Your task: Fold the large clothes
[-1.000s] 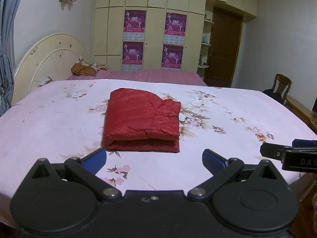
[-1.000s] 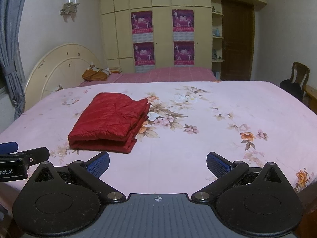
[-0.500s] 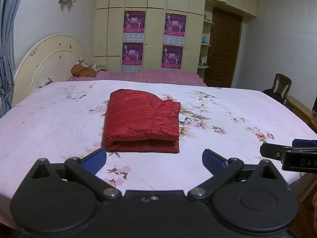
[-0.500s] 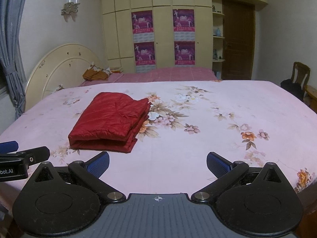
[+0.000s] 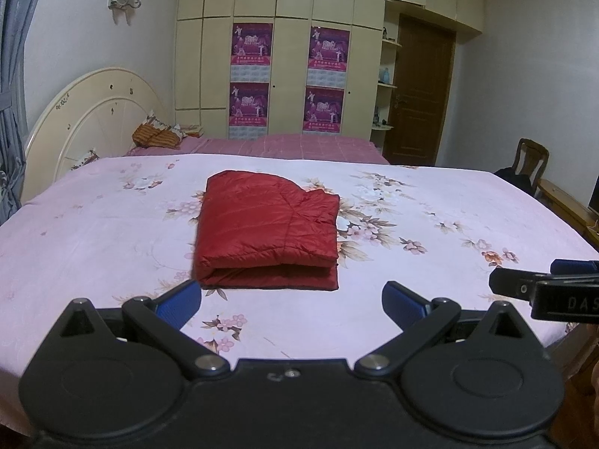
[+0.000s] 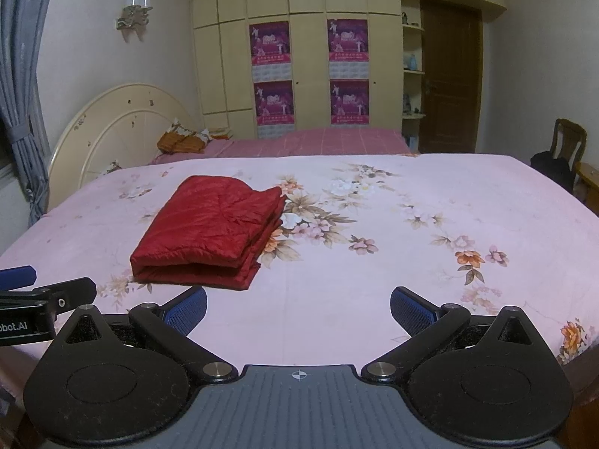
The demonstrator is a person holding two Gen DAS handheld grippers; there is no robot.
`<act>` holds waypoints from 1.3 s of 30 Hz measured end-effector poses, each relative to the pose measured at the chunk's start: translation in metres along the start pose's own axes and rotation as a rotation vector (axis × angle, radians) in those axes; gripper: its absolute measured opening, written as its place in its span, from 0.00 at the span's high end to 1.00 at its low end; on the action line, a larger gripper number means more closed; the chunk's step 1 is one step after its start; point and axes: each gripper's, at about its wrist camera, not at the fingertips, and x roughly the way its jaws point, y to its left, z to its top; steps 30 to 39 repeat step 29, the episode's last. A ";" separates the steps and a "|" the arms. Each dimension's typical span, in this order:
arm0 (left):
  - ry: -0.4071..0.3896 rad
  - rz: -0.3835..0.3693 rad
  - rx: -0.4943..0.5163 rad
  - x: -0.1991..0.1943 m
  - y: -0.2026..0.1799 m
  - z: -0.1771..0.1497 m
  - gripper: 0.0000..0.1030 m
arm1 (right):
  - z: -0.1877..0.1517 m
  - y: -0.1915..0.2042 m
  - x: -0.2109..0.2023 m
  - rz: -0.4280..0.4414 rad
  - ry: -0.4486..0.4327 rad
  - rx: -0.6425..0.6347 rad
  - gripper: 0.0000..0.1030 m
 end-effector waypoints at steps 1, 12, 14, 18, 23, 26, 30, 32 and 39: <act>-0.001 0.001 -0.001 0.000 0.001 0.001 0.00 | 0.000 0.000 0.000 0.002 -0.001 0.000 0.00; -0.003 0.002 0.000 0.000 0.001 0.000 0.00 | 0.001 0.000 0.001 0.003 -0.002 -0.002 0.00; -0.003 0.003 0.001 0.001 0.002 0.001 0.00 | 0.000 0.000 0.000 0.003 -0.003 -0.003 0.00; -0.004 0.002 0.000 0.000 0.002 0.000 0.00 | 0.000 0.000 0.000 0.005 -0.003 -0.004 0.00; -0.006 -0.029 0.018 0.000 0.002 0.001 0.02 | 0.001 0.000 0.000 0.009 -0.005 -0.010 0.00; -0.002 -0.031 0.019 -0.001 0.001 -0.001 0.02 | 0.001 0.000 0.000 0.012 -0.005 -0.011 0.00; 0.005 -0.023 0.010 0.001 0.003 -0.002 0.01 | 0.000 0.000 0.001 0.015 -0.002 -0.014 0.00; 0.005 -0.023 0.010 0.001 0.003 -0.002 0.01 | 0.000 0.000 0.001 0.015 -0.002 -0.014 0.00; 0.005 -0.023 0.010 0.001 0.003 -0.002 0.01 | 0.000 0.000 0.001 0.015 -0.002 -0.014 0.00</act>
